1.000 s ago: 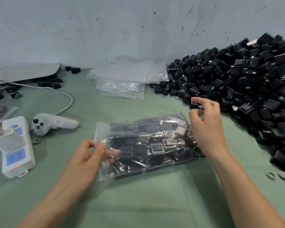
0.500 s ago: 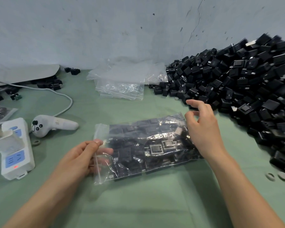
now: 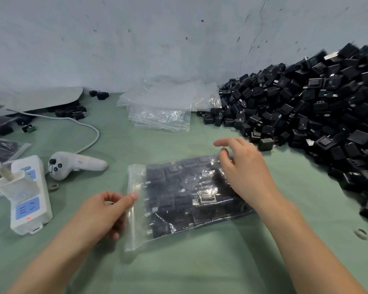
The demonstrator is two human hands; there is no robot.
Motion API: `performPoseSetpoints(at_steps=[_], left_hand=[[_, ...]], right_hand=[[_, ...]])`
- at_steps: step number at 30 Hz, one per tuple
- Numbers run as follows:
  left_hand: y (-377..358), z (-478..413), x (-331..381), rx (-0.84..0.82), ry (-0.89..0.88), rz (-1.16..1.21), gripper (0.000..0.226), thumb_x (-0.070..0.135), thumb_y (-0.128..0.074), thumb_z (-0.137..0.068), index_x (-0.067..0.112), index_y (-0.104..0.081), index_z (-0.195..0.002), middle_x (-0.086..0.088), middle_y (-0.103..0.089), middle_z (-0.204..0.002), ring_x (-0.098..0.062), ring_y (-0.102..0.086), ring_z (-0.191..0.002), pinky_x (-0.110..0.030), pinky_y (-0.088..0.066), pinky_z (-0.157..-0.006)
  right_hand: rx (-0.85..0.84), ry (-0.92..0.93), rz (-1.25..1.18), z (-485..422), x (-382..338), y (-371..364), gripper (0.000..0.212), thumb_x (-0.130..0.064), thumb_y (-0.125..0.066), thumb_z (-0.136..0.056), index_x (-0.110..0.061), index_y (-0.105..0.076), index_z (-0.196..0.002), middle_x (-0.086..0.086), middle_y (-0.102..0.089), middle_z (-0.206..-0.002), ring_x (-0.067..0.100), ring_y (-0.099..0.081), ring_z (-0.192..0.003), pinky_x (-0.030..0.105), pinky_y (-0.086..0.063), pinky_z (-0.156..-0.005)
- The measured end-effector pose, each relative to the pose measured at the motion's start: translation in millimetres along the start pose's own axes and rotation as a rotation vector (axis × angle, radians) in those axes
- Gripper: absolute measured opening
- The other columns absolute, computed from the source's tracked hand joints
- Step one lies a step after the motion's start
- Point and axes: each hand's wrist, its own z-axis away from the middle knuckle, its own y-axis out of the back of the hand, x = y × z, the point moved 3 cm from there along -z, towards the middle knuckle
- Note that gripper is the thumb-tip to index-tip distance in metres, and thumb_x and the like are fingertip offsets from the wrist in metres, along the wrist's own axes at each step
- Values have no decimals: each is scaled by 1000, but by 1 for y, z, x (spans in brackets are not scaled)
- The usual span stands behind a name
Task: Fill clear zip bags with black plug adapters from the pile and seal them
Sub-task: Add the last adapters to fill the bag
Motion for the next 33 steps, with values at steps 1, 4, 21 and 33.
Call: performPoseSetpoints(at_steps=[1,4,21,33], left_hand=[[1,-2,1,32,-11,-3,31,33,-72,-88,5,-59,-87,-3,-59,-48,-16,-51,-36,-22,-41,-33],[5,-14,9,139,-81,21,22,32,-62,-95,11,-65,-89,-6,-67,-68,-20,-56,-48,-29,-48,-46],[-13,-70,35,101,-70,-87,33,26,-60,-98,5,-66,-73,-2,-50,-43,-9,-39,-27,-15,-35,-32],[-13,-66,36,134,-137,-215,45,29,-51,-101,10,-52,-60,3,-48,-34,-10,-41,-25,-15,-31,-31]], right_hand=[[-16,25,32,0,-4,-2,28,-23,-44,-100,-27,-63,-120,-8,-60,-120,13,-50,-111,42,-40,-103],[-88,111,119,-1,-18,-12,27,-27,-44,-101,-29,-62,-121,-11,-61,-119,14,-52,-112,38,-35,-106],[-349,267,152,-11,-58,-55,34,-31,-39,-104,-34,-60,-130,-14,-59,-131,14,-48,-122,31,-27,-112],[-415,237,165,-10,-50,-51,36,-32,-38,-105,-32,-60,-133,-11,-63,-130,18,-55,-117,38,-37,-109]])
